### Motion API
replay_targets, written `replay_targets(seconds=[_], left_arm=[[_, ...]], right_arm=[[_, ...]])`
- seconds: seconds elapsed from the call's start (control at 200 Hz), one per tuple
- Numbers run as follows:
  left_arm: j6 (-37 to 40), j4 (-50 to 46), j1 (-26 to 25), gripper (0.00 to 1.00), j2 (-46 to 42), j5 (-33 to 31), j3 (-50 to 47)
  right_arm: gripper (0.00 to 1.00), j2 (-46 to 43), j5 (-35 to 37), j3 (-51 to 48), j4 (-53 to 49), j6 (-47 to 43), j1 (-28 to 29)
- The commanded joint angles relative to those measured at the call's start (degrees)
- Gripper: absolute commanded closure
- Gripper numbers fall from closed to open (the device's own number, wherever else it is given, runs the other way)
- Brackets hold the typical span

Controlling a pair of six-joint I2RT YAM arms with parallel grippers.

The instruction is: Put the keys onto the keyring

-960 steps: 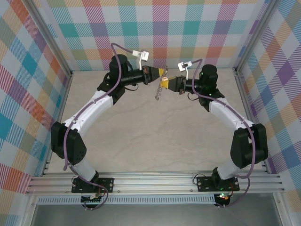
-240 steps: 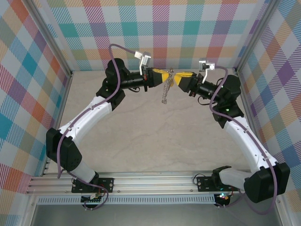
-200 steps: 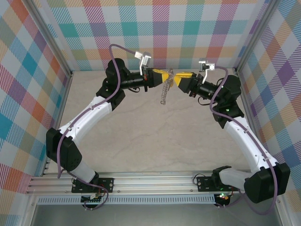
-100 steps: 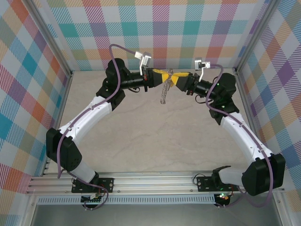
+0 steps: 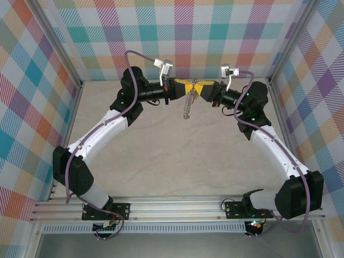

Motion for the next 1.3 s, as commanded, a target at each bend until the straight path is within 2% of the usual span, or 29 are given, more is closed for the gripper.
replay_targets(seconds=[0.0, 0.125, 0.295, 0.365, 0.545, 0.635, 0.75, 0.915, 1.09, 1.295], left_arm=[[0.7, 2.2, -0.9, 1.00, -2.2, 1.2, 1.2], [0.6, 2.3, -1.0, 1.00, -2.1, 1.1, 1.2], [0.9, 1.0, -1.0, 1.00, -2.0, -0.1, 1.6], [4.1, -3.1, -1.0, 1.00, -2.5, -2.1, 2.5], [15.2, -16.6, -0.2, 0.62, -4.1, -4.6, 7.7], [20.7, -23.8, 0.5, 0.54, -3.8, -4.3, 11.3], [27.1, -33.0, 1.4, 0.56, -1.9, -0.8, 17.7], [35.4, -48.0, 2.2, 0.70, 2.4, 3.5, 27.4], [39.1, -54.8, 3.1, 0.70, 5.8, 5.4, 32.2], [39.7, -57.3, 3.8, 0.69, 9.8, 6.5, 34.6]], right_arm=[[0.89, 0.3, -0.9, 2.0, 2.7, 0.6, 0.5], [1.00, 0.4, -0.7, 2.2, 2.6, 0.4, 0.5], [1.00, 0.7, -0.7, 2.9, 1.2, -0.8, 0.5], [1.00, 0.6, -1.1, 3.7, -1.7, -3.2, 0.5], [1.00, 0.6, -4.5, 8.0, -13.1, -13.3, 0.0], [1.00, 1.0, -8.1, 11.3, -19.7, -18.9, -0.4], [1.00, 2.9, -13.5, 17.1, -30.7, -28.0, -0.6], [1.00, 7.0, -19.2, 24.1, -43.4, -37.1, -1.7], [1.00, 10.4, -22.2, 27.4, -45.7, -38.3, -3.0], [1.00, 13.4, -24.1, 30.4, -47.9, -39.3, -3.3]])
